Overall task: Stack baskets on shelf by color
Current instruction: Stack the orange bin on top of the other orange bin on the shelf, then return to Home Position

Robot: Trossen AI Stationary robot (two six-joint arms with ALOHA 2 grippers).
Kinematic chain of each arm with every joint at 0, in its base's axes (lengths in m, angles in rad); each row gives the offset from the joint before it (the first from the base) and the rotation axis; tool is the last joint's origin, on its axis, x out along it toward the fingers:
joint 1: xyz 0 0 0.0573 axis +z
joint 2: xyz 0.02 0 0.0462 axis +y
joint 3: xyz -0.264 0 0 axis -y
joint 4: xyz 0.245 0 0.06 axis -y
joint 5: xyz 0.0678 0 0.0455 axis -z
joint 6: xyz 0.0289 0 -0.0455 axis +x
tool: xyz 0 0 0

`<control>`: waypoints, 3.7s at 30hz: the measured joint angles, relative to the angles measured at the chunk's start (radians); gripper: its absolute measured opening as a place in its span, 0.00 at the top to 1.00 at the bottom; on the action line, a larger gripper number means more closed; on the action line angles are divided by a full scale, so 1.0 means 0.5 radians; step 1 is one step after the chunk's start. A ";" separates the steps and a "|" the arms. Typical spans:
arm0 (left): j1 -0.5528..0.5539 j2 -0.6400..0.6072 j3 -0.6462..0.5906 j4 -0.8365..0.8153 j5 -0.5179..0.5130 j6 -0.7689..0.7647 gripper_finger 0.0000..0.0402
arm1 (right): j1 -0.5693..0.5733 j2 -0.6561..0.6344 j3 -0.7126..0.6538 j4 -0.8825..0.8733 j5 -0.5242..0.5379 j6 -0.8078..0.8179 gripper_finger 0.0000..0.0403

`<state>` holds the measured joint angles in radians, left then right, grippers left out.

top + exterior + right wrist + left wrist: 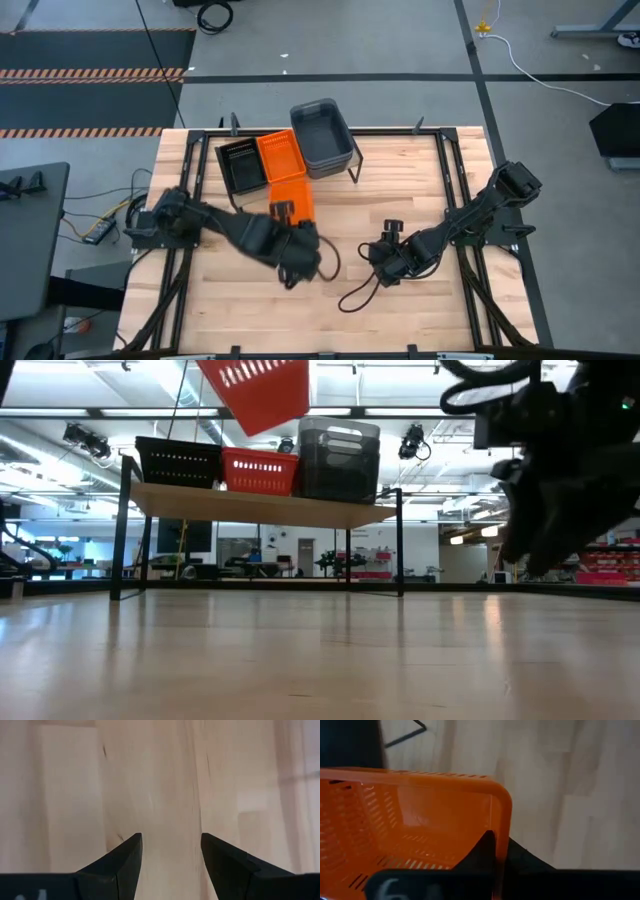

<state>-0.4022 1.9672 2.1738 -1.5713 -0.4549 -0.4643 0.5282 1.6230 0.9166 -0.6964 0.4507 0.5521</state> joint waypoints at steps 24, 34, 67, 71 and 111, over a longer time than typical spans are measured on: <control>0.865 -0.208 -0.011 0.000 0.261 0.516 0.97 | 0.004 0.000 -0.055 0.271 -0.016 0.289 0.48; 1.128 -0.208 -0.011 0.000 0.361 0.591 0.97 | 0.012 0.000 -0.055 0.399 -0.015 0.289 0.48; 1.086 -0.208 -0.011 0.001 0.252 0.647 0.69 | 0.013 0.000 -0.054 0.411 -0.015 0.237 0.48; 1.087 -0.208 -0.011 0.000 0.252 0.621 0.68 | 0.013 0.000 -0.054 0.412 -0.015 0.237 0.48; 0.209 -0.467 -0.011 0.241 -0.434 0.472 0.71 | -0.020 -0.870 -0.041 0.522 0.486 -0.464 0.61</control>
<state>-0.2976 1.7337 2.1683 -1.4508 -0.6717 -0.2285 0.5183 1.1878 0.8963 -0.4355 0.6937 0.3199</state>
